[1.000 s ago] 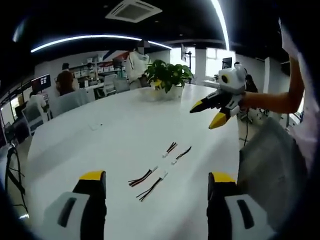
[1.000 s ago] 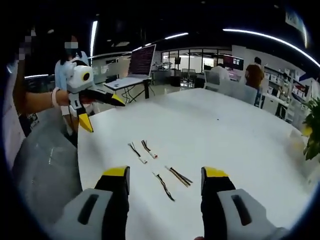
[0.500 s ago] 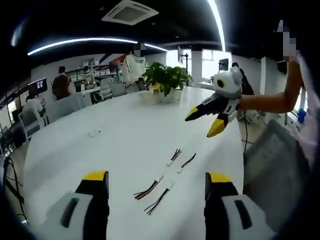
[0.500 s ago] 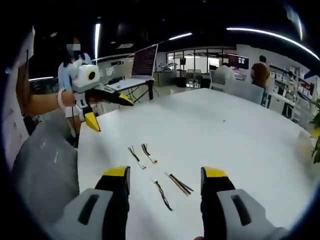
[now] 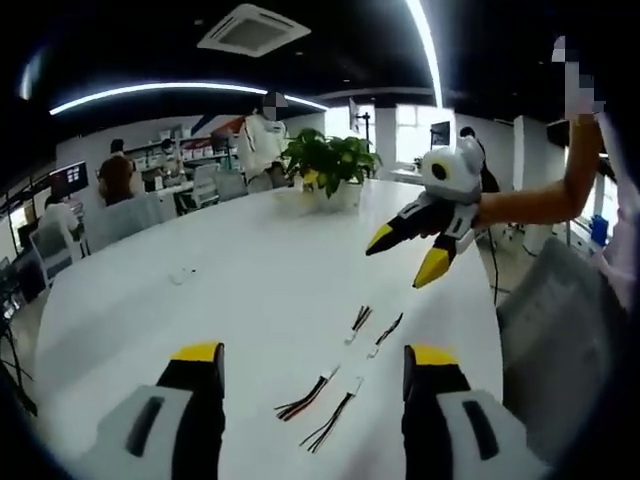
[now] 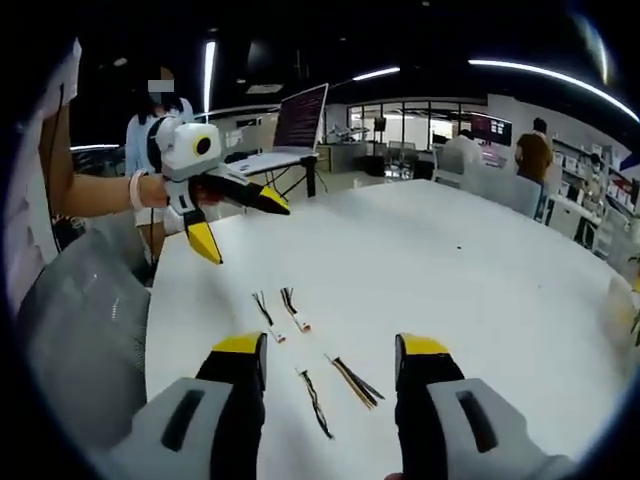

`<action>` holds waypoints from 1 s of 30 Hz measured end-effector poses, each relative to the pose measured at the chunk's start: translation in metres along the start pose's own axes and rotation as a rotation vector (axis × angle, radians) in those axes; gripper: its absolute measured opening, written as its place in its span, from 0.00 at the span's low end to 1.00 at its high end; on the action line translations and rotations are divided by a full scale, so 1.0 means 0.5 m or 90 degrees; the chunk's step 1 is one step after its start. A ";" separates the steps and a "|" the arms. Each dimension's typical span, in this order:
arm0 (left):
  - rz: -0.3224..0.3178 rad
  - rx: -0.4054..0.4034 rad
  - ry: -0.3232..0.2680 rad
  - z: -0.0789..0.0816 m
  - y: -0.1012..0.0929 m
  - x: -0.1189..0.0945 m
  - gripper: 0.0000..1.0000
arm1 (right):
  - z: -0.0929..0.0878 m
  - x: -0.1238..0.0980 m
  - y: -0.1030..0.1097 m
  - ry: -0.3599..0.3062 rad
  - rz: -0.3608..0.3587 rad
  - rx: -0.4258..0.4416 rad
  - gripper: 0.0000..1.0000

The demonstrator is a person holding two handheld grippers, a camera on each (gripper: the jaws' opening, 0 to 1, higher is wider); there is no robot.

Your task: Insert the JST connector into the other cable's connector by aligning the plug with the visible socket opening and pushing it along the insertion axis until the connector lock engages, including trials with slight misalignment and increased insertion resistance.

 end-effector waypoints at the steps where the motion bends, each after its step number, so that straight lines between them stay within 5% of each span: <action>1: -0.003 -0.009 -0.014 0.004 0.002 0.001 0.70 | -0.001 0.002 -0.001 -0.001 0.002 0.000 0.50; 13: -0.026 0.039 -0.026 -0.010 0.006 0.021 0.59 | -0.022 0.033 -0.024 -0.027 0.028 -0.005 0.44; 18: -0.052 0.047 -0.029 -0.021 0.002 0.030 0.55 | -0.014 0.041 -0.024 -0.091 0.066 0.015 0.41; 30: -0.084 0.023 -0.025 -0.042 0.011 0.058 0.48 | -0.031 0.071 -0.020 -0.117 0.100 0.028 0.33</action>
Point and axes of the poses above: the point that each gripper's makers call its tool centre point, and the gripper's own axes: x roughly forward along the fingers, y roughly to its left, z roughly out of its top, the point moved 5 cm from there along -x, roughly backward along the fingers, and after that the axes turned 9 degrees about y, right-handed, at the moved point
